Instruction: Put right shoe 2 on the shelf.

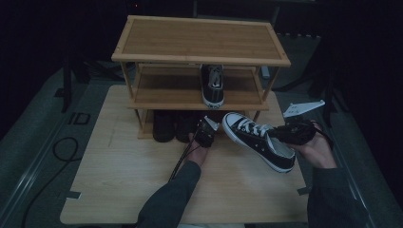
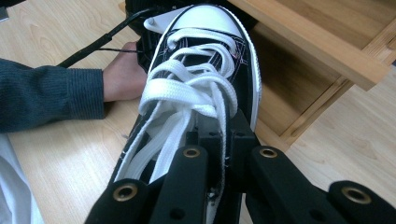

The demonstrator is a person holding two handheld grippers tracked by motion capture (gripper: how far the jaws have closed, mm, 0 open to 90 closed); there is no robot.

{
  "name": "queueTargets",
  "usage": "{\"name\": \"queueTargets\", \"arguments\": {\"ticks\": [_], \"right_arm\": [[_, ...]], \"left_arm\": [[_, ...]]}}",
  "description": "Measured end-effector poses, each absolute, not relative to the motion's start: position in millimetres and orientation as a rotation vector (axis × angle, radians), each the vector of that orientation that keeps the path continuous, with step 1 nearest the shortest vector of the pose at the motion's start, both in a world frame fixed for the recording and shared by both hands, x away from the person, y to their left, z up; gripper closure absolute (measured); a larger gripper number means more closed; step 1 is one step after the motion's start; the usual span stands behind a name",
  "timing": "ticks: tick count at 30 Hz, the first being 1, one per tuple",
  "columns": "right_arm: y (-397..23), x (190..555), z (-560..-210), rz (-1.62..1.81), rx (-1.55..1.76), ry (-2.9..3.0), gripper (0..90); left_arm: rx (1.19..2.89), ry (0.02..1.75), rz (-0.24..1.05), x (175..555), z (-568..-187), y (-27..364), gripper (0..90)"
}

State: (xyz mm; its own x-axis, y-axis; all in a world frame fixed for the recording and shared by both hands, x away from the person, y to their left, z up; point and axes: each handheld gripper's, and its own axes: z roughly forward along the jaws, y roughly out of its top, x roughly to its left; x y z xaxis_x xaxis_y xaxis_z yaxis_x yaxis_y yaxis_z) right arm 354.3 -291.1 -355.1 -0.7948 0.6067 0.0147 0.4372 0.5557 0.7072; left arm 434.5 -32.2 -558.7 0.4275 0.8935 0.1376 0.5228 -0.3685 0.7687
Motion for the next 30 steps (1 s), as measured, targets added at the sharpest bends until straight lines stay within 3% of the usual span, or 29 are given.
{"name": "queueTargets", "arguments": {"ticks": [30], "right_arm": [[-294.8, 357.7, -316.2, 1.136, 0.858, 2.509, 88.3]], "left_arm": [[2.044, 1.187, 0.736, 434.5, -558.5, -31.9, 90.0]]}}
